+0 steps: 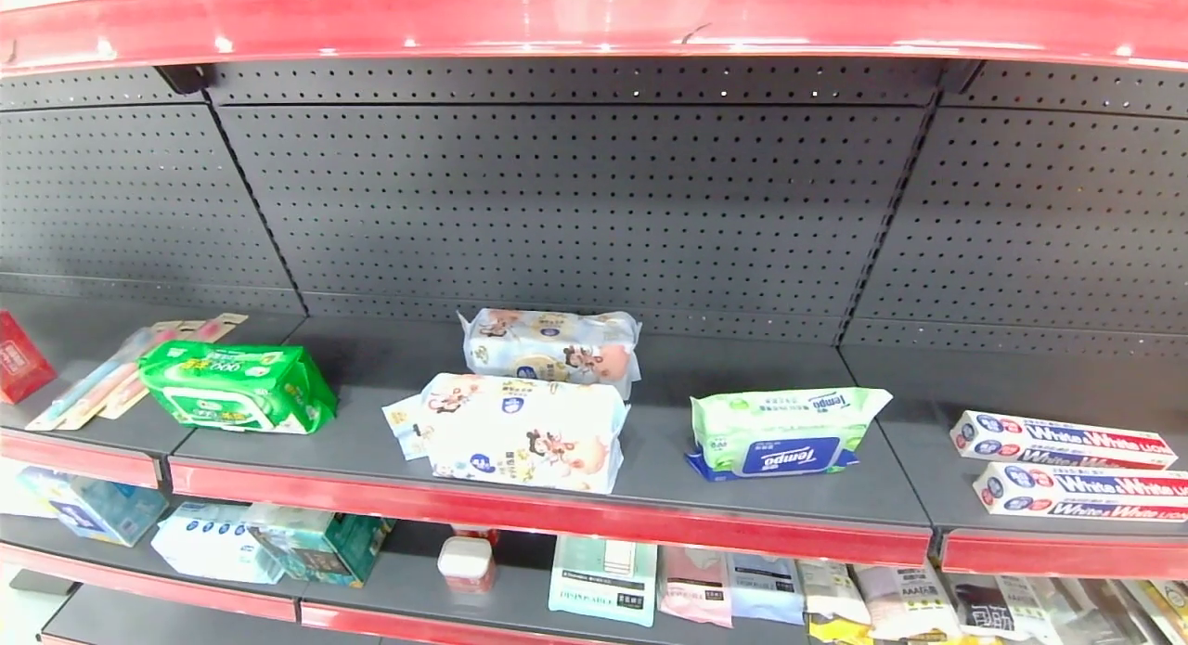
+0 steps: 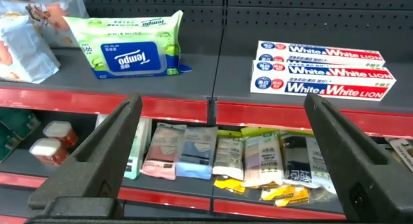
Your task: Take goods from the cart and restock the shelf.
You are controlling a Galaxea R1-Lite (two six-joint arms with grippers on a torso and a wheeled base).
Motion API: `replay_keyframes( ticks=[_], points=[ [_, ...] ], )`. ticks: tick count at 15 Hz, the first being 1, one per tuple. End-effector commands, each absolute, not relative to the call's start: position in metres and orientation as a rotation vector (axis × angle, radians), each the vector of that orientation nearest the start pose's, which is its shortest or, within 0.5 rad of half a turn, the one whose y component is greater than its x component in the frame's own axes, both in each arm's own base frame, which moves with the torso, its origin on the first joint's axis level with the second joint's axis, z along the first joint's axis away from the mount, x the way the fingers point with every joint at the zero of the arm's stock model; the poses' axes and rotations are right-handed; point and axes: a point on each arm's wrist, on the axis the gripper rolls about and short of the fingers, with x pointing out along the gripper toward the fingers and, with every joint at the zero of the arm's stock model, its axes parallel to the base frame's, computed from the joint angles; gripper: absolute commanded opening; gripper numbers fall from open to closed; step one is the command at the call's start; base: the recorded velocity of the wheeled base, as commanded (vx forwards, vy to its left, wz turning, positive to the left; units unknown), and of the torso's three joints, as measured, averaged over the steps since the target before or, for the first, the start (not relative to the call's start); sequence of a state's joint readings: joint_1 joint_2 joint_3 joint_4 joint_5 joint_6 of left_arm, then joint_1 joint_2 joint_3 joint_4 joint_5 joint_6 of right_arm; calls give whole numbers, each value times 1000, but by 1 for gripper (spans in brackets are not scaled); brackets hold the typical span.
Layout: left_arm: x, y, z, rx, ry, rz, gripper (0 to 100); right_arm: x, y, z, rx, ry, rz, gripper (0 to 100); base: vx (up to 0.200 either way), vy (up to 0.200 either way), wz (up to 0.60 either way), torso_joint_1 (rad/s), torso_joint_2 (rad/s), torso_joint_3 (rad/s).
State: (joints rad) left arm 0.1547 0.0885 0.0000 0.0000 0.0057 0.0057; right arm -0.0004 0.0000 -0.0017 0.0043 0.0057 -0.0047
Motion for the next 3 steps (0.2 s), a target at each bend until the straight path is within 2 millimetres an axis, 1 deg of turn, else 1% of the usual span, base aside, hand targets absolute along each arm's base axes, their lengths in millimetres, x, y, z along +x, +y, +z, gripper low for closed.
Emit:
replay_keyframes(
  ticks=[1,3],
  points=[
    [-15,-2,77,-1,94,161,100,-23,0,75,-6,3,6,100,0,0,0,0,0,0],
    [-15,-2,77,-1,94,161,100,-23,0,75,-6,3,6,100,0,0,0,0,0,0]
  ],
)
